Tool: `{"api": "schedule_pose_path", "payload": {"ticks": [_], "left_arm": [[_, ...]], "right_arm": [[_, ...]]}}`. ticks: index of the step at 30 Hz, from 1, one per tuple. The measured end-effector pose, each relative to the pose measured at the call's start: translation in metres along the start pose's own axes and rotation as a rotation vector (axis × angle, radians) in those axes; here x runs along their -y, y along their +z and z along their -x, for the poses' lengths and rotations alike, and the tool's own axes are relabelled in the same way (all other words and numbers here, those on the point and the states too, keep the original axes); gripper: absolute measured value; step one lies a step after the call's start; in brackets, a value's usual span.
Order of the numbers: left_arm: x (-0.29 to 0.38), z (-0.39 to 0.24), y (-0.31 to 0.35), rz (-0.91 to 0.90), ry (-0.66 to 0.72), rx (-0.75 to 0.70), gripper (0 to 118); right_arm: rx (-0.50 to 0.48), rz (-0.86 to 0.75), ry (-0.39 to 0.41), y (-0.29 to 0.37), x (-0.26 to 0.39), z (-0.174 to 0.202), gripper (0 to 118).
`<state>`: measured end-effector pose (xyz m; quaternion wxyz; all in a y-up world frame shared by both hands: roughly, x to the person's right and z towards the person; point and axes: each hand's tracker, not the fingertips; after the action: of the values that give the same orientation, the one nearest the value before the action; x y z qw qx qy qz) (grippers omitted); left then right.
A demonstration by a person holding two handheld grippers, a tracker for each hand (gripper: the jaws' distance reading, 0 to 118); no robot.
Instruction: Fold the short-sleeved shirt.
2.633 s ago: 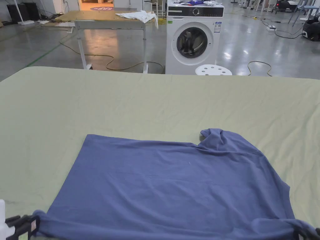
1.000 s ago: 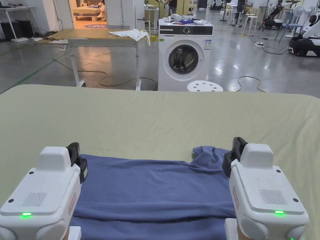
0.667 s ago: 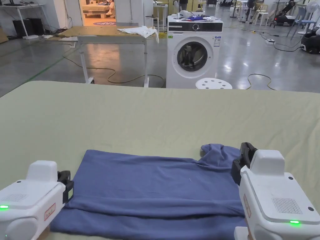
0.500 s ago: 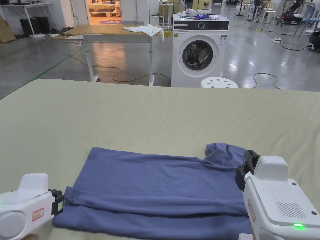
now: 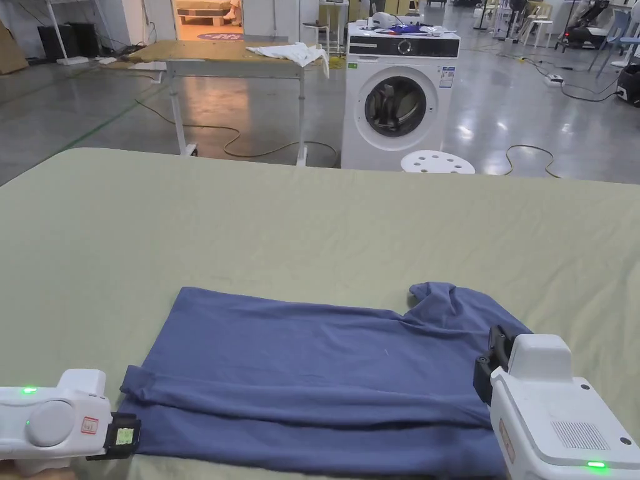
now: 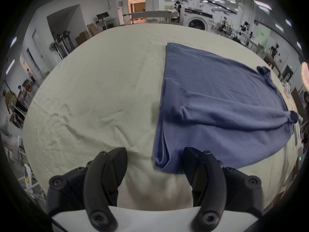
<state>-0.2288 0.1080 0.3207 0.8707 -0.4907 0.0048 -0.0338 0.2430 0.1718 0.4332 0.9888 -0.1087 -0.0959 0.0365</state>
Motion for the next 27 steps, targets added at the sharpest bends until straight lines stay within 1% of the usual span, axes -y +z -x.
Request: {"api": "schedule_pose_path", "payload": {"ticks": [1, 2, 3, 4, 6, 7, 8, 9, 12, 14, 16, 18, 19, 22, 23, 24, 25, 26, 27], "left_arm": [[0.0, -0.005, 0.0, -0.002, -0.017, -0.009, 50], [0.0, -0.01, 0.002, -0.003, -0.038, -0.002, 50], [-0.001, -0.016, 0.004, -0.006, -0.068, 0.011, 47], [-0.001, -0.02, 0.006, -0.008, -0.099, 0.035, 39], [-0.001, -0.022, 0.005, -0.005, -0.098, 0.054, 10], [-0.001, -0.022, 0.005, -0.002, -0.078, 0.073, 2], [0.0, -0.019, 0.006, -0.002, -0.064, 0.058, 2], [-0.001, -0.018, 0.008, -0.005, -0.061, 0.063, 1], [0.003, -0.015, 0.017, -0.027, -0.046, 0.073, 0], [0.005, -0.011, 0.021, -0.043, -0.026, 0.084, 0], [0.009, -0.01, 0.028, -0.058, -0.013, 0.09, 0], [0.012, -0.009, 0.034, -0.072, -0.003, 0.097, 0], [0.014, -0.009, 0.035, -0.079, 0.001, 0.099, 0], [0.017, -0.01, 0.038, -0.088, 0.001, 0.101, 0], [0.018, -0.01, 0.038, -0.088, 0.002, 0.101, 0], [0.018, -0.01, 0.037, -0.086, 0.004, 0.102, 0], [0.018, -0.01, 0.037, -0.086, 0.007, 0.103, 0], [0.019, -0.01, 0.037, -0.087, 0.012, 0.104, 0], [0.02, -0.01, 0.038, -0.088, 0.014, 0.105, 0]], "right_arm": [[-0.001, 0.009, 0.002, 0.0, 0.001, -0.002, 2], [-0.001, 0.022, 0.004, 0.0, 0.002, -0.006, 2], [-0.002, 0.042, 0.007, 0.0, 0.003, -0.011, 2], [-0.001, 0.066, 0.011, 0.0, 0.004, -0.017, 2], [-0.033, 0.126, 0.017, -0.002, 0.006, -0.033, 5], [-0.047, 0.147, 0.021, -0.004, 0.008, -0.042, 10], [-0.044, 0.18, 0.033, -0.005, 0.01, -0.052, 20], [-0.025, 0.23, 0.051, -0.007, 0.012, -0.062, 36], [0.012, 0.344, 0.067, -0.008, 0.02, -0.09, 65], [0.035, 0.426, 0.057, -0.008, 0.027, -0.105, 72], [0.022, 0.486, 0.036, -0.007, 0.035, -0.115, 73], [-0.014, 0.548, -0.014, -0.008, 0.047, -0.122, 75], [-0.021, 0.576, -0.035, -0.009, 0.052, -0.123, 75], [-0.043, 0.659, -0.065, -0.018, 0.067, -0.12, 74], [-0.046, 0.689, -0.066, -0.022, 0.072, -0.118, 70], [-0.05, 0.719, -0.078, -0.026, 0.077, -0.117, 62], [-0.052, 0.696, -0.099, -0.026, 0.079, -0.117, 58], [-0.047, 0.68, -0.105, -0.025, 0.079, -0.116, 47], [-0.047, 0.677, -0.098, -0.024, 0.076, -0.114, 23]]}}
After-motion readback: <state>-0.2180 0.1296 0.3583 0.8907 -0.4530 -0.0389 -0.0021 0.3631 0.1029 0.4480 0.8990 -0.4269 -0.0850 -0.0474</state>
